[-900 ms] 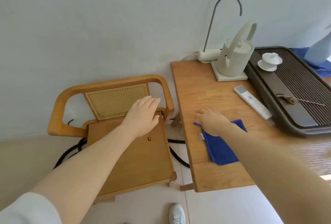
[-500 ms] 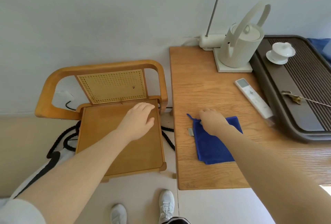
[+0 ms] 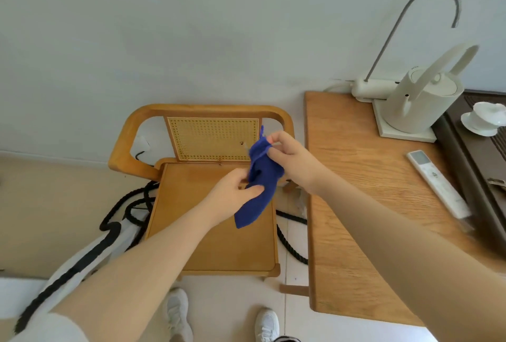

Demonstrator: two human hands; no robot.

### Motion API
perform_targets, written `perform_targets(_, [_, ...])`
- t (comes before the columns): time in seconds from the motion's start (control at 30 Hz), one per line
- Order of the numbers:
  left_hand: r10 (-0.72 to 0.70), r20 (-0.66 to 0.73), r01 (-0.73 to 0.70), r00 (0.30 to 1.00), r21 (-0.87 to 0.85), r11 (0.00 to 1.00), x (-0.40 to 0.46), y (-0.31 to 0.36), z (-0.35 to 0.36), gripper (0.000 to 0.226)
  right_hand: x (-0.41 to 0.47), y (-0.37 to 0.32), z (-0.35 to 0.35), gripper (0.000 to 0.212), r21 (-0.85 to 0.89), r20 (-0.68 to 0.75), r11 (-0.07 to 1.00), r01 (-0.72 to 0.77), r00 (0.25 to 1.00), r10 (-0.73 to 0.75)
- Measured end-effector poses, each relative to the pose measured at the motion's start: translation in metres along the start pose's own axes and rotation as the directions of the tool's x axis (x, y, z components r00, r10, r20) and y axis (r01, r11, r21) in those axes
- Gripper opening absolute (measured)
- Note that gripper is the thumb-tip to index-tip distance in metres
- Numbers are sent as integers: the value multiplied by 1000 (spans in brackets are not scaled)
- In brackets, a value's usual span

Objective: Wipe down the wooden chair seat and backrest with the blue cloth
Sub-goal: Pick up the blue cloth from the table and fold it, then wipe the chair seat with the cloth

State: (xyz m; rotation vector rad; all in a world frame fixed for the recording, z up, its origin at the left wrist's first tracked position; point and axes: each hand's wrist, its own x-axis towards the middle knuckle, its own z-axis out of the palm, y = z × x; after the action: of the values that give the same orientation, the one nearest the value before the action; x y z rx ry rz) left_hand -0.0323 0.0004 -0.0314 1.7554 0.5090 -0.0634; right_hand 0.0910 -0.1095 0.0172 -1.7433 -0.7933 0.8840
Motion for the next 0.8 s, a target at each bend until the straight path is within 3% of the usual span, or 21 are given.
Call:
perform_targets(0.13, [-81,48,90,996,-215,972,0,-24,-41,27,33,-3,27,13,63,-36,993,-103,994,106])
perform_targets(0.27, [-157,-24,131,987,-433,892,15,-49,-96,20,73,-12,60,12,280,-48,937,-209,972,231])
perform_targets(0.3, [-175,-59,127,983,-474,871,18,-56,-111,19,83,-14,70,14,271,-28,934,-233,968,250])
perform_targets(0.43, [-263,-80,159,961,-618,770,30,-90,-171,18,126,-7,129,23,-83,69,940,-332,939,338])
perform_targets(0.53, [-353,-35,273,935,-564,779,35,-123,-206,29,153,11,184,33,-46,-10,921,-387,922,387])
perform_targets(0.63, [-448,-44,385,893,-440,811,39,-157,-226,38,174,30,222,6,2,-70,863,-506,861,505])
perform_targets(0.73, [-460,-26,412,887,-400,818,48,-183,-237,38,193,48,235,18,90,-116,814,-573,806,580])
perform_targets(0.8, [-479,45,445,876,-454,772,57,-193,-237,33,203,61,238,15,119,-137,828,-548,817,561])
